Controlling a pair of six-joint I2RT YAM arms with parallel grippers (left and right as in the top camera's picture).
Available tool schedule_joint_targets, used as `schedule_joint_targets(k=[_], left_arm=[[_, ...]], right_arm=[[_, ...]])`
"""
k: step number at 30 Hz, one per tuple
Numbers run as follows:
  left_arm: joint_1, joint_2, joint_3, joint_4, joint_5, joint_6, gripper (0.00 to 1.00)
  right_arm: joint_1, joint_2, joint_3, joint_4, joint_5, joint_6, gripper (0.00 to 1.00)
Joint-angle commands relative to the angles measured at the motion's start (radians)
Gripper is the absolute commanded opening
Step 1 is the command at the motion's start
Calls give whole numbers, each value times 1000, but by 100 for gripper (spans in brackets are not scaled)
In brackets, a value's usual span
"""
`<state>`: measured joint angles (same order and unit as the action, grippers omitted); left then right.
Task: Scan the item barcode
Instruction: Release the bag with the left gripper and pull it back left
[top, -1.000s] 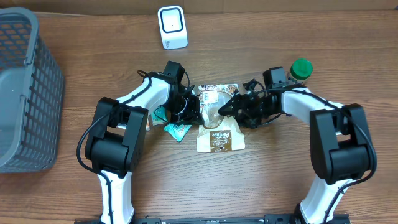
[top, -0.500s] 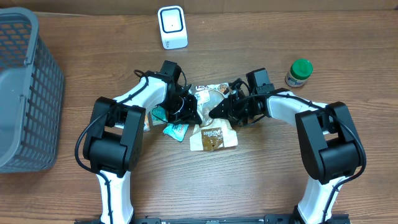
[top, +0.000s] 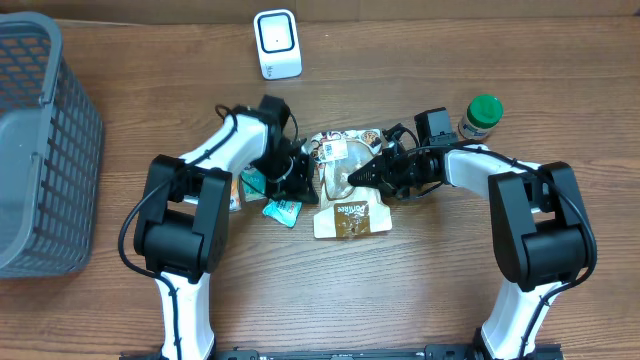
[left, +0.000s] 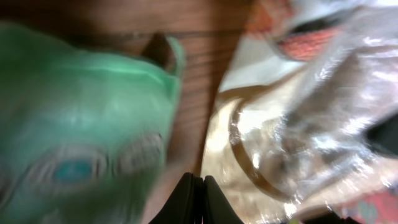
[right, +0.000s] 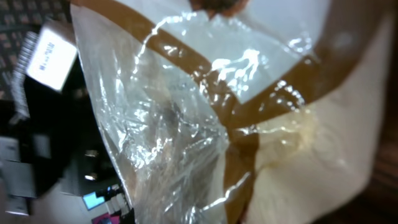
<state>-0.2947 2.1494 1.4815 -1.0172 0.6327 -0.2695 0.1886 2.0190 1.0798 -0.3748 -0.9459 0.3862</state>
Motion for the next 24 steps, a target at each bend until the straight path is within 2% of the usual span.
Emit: schedule_joint_targets(k=[1,6,12,17,21,24], left_arm=[[32,-43,165,-84,-14,116,4],[82,-132,412,-266,-15,194,4],[196,-220,589,-411,-87,214,4],[340,-279,621,-478,-120,223,7],[463,-287,621,-525,-119,248,10],[534,-283,620,-547,-120,297,15]], right_arm=[[-21,-39,1,-26,-67,-78,4],[-57,-129,34,-176,-69,-188,4],[-78,-230,72,-348,-66,-282,4],[-78,-325,85,-418,-71,-306,4],[-78,-422,90,-423,-148,-305,4],[-78,-481,100,-424,-166,-249,4]])
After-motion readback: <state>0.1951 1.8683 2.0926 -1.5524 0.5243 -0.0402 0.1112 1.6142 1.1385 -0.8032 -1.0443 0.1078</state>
